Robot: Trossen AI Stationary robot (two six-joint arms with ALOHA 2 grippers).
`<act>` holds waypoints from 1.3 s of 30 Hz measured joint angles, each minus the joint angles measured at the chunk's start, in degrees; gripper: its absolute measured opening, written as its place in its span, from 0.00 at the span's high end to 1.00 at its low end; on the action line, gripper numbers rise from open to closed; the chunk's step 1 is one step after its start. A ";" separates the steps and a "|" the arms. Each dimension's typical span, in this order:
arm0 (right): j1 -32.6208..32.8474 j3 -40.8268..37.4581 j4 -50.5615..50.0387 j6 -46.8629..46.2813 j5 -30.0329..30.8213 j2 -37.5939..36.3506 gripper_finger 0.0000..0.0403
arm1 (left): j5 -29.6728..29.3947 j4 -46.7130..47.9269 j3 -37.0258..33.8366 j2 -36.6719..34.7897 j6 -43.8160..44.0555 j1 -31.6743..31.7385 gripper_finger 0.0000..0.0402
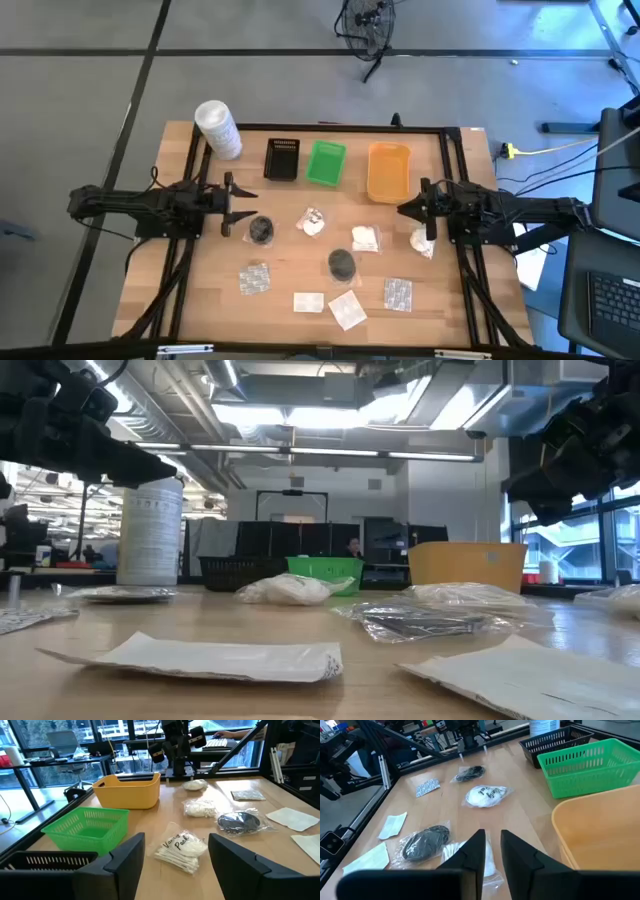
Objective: Pick & Place Travel size toiletries
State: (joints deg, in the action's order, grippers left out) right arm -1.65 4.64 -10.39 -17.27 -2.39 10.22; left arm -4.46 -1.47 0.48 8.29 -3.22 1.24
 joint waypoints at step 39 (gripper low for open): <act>-0.01 0.00 9.09 -9.34 0.00 0.00 0.85 | 0.00 0.01 -0.01 -0.01 0.02 0.01 0.46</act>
State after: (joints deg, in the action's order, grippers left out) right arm -1.66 4.64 -1.30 -26.61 -2.39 10.22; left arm -4.45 -1.46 0.48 8.28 -3.21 1.25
